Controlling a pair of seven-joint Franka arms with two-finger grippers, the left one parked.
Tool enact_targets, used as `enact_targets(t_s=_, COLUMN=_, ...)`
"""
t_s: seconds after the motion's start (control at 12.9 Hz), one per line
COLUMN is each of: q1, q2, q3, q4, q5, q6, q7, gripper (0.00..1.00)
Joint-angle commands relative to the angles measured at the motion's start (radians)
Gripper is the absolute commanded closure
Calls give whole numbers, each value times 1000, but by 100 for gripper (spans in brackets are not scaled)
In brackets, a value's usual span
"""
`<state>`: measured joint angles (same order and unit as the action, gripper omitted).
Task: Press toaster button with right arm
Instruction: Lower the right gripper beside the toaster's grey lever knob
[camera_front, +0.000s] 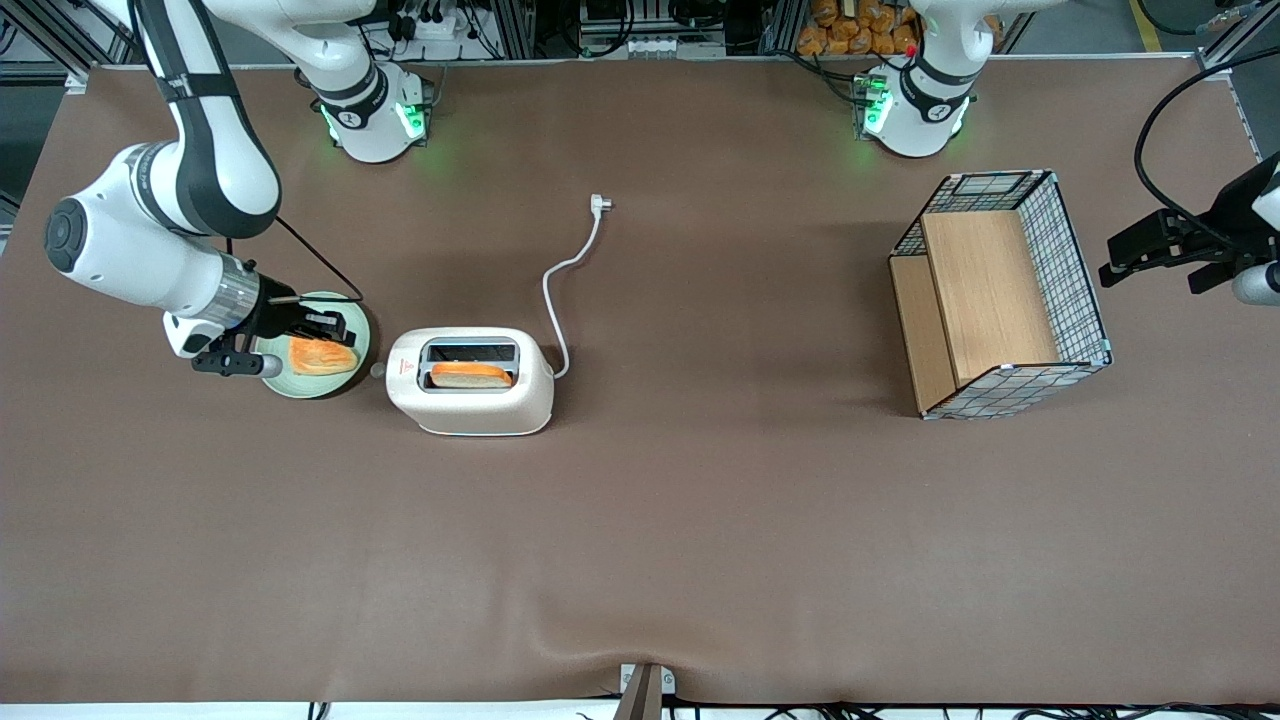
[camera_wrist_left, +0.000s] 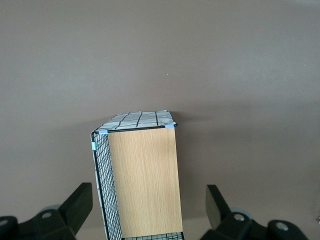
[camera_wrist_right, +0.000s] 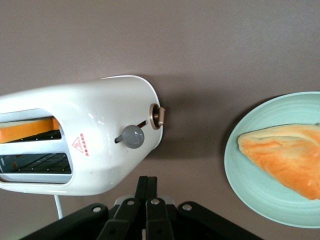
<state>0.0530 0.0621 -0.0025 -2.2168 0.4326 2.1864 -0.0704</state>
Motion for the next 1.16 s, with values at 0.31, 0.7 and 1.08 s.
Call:
enact_targets(t_s=0.31, q1=30, q2=38, q3=-1, q4=23, q5=66, q6=52, q7=-51, gripper=100)
enact_targets(t_s=0.7, q1=31, q2=96, q3=-1, q4=63, q5=67, q6=81, q7=-63, gripper=100)
enact_targets(t_s=1.08, q1=42, q2=136, q3=-1, q4=88, q5=69, q6=108, q7=-60, gripper=100)
